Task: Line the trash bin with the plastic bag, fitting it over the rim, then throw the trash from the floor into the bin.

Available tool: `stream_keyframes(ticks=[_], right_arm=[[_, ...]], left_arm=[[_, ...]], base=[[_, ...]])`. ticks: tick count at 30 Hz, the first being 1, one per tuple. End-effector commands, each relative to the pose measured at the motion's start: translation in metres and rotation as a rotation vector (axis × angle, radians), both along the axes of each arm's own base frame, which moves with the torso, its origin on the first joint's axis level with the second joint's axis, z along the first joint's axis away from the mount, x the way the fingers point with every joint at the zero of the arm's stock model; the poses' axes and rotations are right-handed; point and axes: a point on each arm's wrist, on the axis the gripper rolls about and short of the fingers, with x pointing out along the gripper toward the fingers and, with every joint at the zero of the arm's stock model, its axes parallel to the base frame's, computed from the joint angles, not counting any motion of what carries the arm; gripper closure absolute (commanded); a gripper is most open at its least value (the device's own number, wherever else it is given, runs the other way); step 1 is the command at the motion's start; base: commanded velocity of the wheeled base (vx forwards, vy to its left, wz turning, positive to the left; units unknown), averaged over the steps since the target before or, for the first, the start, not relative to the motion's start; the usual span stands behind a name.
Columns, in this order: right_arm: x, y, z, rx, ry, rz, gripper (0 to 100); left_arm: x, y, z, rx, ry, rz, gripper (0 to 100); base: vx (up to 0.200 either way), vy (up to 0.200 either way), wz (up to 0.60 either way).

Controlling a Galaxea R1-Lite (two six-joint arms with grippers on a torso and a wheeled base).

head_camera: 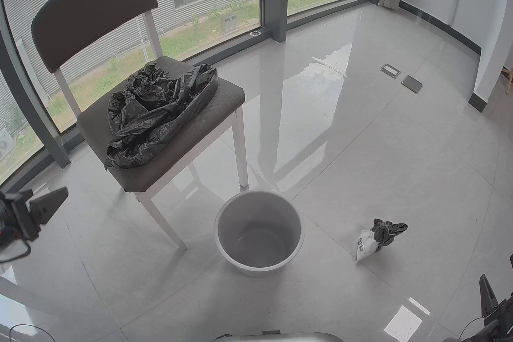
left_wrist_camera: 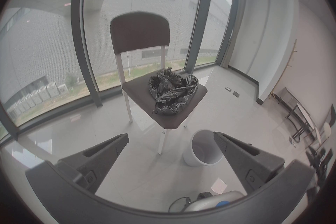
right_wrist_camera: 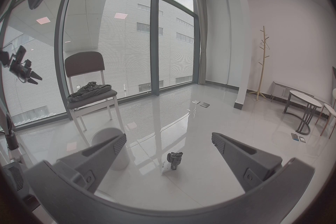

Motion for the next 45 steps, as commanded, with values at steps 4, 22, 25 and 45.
stream_keyframes(ticks=[4,22,25,45], right_arm=[[0.001,0.0,-0.005,-0.001,0.011,0.0,0],[0.001,0.0,-0.005,0.0,0.011,0.0,0],[0.001,0.0,-0.005,0.0,0.011,0.0,0],[0.001,0.0,-0.005,0.0,0.011,-0.007,0]], left_arm=[[0.202,-0.032,-0.013,-0.164,0.413,0.108,0],[0.241,0.015,-0.031,-0.238,0.437,0.281,0],[0.24,0.023,-0.029,-0.247,0.43,0.296,0],[0.259,-0.002,-0.042,-0.306,0.46,0.243,0]], base=[[0.0,0.0,0.0],[0.0,0.0,0.0],[0.0,0.0,0.0],[0.0,0.0,0.0]])
